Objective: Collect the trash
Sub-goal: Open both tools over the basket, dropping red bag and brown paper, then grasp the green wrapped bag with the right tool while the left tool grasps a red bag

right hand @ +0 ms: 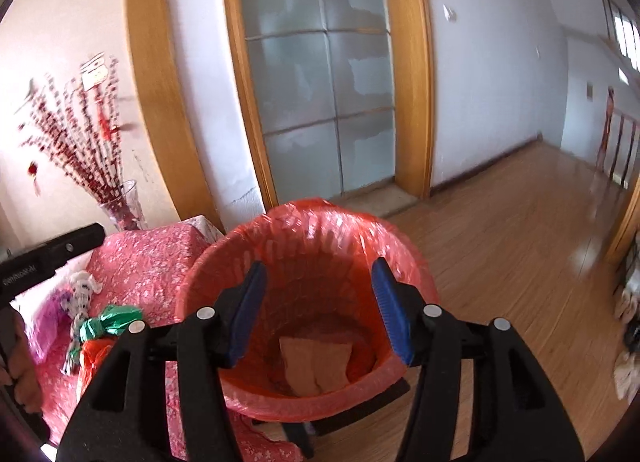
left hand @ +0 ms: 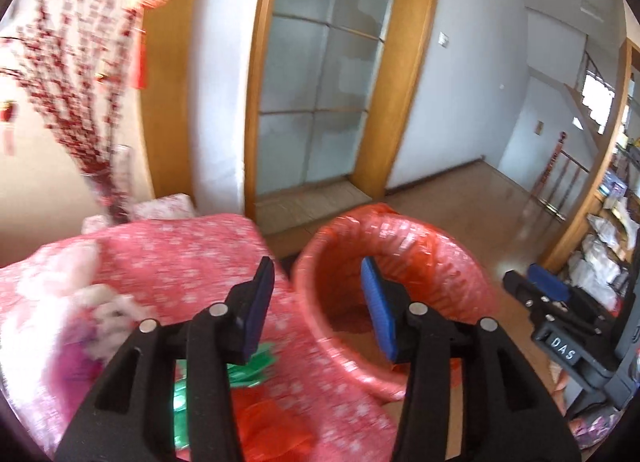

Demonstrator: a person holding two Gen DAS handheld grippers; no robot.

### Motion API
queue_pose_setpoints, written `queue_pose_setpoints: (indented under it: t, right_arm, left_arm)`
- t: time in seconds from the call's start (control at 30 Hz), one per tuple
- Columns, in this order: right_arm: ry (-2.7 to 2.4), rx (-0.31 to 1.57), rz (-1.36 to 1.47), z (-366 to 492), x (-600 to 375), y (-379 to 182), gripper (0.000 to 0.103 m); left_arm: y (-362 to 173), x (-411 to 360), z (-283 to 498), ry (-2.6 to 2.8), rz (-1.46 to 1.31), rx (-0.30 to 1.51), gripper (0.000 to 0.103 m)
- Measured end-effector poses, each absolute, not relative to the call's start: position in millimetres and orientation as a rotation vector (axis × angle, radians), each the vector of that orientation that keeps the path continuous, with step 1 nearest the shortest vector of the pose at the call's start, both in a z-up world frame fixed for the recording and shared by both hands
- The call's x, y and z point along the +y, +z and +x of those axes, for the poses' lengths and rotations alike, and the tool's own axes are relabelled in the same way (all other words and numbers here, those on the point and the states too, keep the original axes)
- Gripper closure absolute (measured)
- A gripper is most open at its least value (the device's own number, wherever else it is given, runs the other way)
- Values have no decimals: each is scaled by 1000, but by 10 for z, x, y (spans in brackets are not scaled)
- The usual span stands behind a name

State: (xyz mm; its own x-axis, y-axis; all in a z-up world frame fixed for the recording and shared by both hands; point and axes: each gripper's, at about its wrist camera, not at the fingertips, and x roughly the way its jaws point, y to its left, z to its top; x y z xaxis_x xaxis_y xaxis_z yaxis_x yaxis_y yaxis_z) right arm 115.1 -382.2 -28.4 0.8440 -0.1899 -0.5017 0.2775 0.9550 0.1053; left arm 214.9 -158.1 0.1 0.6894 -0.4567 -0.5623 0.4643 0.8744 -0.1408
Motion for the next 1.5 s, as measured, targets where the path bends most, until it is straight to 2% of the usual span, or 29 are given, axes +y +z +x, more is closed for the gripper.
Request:
queue_pose_setpoints:
  t: [0.27, 0.4, 0.67, 1.03, 1.13, 1.23, 1.5]
  right_arm:
    - [-130, 459, 93, 1087, -3186, -202, 47]
    - [-43, 479, 71, 1121, -2838, -261, 47]
    - [111, 548, 39, 1258, -2180, -421, 47]
    - [143, 713, 10, 1845, -1619, -829, 49]
    - [149, 778, 4, 1986, -1535, -953, 57]
    - [149, 797, -22, 2084, -1467, -1002, 59]
    - [151, 846, -54, 2227, -1417, -1019, 58]
  left_arm:
    - [145, -677, 1666, -304, 13, 518, 52]
    - [142, -170, 1430, -178, 11, 479, 48]
    - [93, 538, 1237, -10, -10, 483, 47]
    - [-42, 893, 1134, 24, -66, 507, 46]
    - [-61, 932, 1122, 28, -72, 513, 46]
    - [-71, 933, 1094, 38, -72, 513, 46]
    - [-72, 1039, 981, 86, -57, 508, 46]
